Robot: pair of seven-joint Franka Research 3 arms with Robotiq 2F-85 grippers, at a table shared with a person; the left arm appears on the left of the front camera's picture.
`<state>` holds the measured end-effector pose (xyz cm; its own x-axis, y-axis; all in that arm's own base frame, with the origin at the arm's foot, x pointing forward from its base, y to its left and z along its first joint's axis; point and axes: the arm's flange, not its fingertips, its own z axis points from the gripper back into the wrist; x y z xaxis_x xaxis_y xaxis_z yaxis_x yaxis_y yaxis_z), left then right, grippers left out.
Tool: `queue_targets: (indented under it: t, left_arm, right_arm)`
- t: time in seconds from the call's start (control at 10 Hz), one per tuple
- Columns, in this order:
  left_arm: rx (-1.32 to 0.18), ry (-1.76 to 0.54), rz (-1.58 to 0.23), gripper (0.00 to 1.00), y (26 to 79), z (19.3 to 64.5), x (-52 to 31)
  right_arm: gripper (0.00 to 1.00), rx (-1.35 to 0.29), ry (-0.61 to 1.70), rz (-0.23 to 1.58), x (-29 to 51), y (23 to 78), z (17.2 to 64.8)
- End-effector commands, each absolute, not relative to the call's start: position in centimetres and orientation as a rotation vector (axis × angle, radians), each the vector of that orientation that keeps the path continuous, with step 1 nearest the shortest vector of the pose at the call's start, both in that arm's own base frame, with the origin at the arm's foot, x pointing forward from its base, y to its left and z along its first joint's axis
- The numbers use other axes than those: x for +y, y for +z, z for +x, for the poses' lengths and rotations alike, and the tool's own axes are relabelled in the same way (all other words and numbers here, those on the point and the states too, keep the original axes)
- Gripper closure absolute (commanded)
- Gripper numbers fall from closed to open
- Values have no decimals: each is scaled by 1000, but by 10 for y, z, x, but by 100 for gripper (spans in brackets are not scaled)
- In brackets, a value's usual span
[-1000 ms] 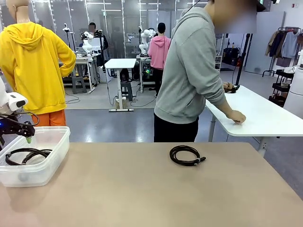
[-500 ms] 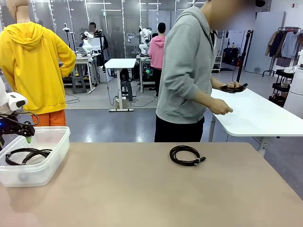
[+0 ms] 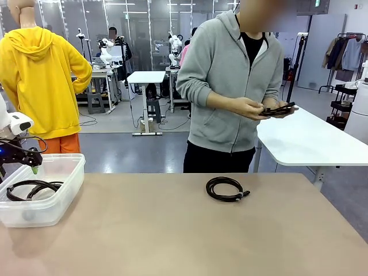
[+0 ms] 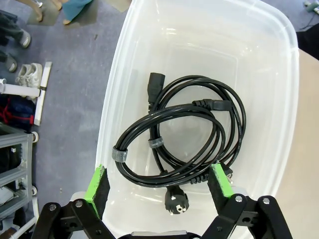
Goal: Organize and store the cables.
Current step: Place the USB Extension Cable into the Organizing box.
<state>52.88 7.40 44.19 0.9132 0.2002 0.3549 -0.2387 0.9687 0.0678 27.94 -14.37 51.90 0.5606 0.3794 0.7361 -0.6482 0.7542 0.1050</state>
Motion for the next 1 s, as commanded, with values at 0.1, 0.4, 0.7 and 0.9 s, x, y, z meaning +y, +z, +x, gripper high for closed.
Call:
queue_targets:
  t: [0.1, 0.4, 0.7, 0.9]
  left_arm:
    - [-356, 220, 102, 0, 443, 532, 78]
    - [-356, 220, 102, 0, 443, 532, 78]
    - [-354, 227, 111, 0, 442, 529, 74]
    - [-400, 133, -59, 0, 493, 496, 69]
  right_arm:
    - [0, -767, 640, 395, -144, 519, 279]
    - [0, -767, 640, 395, -144, 519, 279]
    - [0, -767, 640, 395, -144, 519, 279]
    - [0, -767, 640, 395, -144, 519, 279]
